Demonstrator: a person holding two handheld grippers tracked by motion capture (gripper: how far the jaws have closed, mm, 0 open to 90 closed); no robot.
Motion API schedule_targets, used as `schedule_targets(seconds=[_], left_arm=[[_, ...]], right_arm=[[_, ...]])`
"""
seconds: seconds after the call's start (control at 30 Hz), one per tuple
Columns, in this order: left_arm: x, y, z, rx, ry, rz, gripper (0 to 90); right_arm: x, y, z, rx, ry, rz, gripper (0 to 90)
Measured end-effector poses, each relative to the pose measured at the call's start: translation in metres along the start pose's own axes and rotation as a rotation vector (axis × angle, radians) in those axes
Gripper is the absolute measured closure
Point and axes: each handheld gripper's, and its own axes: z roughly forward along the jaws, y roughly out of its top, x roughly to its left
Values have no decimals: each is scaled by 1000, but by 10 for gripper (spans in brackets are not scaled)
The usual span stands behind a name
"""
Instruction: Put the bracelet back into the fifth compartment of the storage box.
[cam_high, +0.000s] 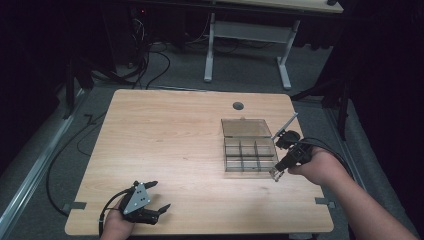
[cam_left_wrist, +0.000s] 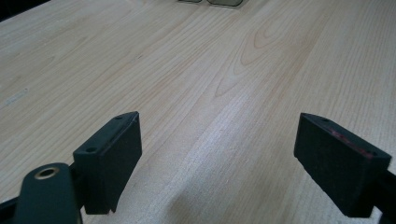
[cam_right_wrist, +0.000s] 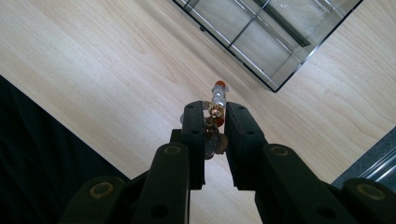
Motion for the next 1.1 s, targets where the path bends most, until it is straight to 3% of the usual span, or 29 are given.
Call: schedule_targets(seconds=[0.03, 0.07, 0.5, 0.93, 0.97, 1.03, 1.1], left_arm=[[0, 0, 0, 0, 0, 0, 158], [0, 0, 0, 0, 0, 0, 158], [0, 0, 0, -3, 0, -1, 158], [0, 0, 0, -3, -1, -1, 158], [0, 0, 0, -3, -2, -1, 158], [1, 0, 0, -3, -3, -1, 158], [1, 0, 0, -3, -4, -1, 158]], right_arm=[[2, 2, -3, 5, 1, 17, 789], [0, 4, -3, -6, 0, -15, 789], [-1, 22, -13, -15, 10, -11, 789], [-5, 43, -12, -8, 6, -27, 789], [-2, 46, -11, 6, 9, 12, 789], [-5, 50, -10, -1, 1, -25, 789], [-4, 51, -10, 3, 3, -10, 789]])
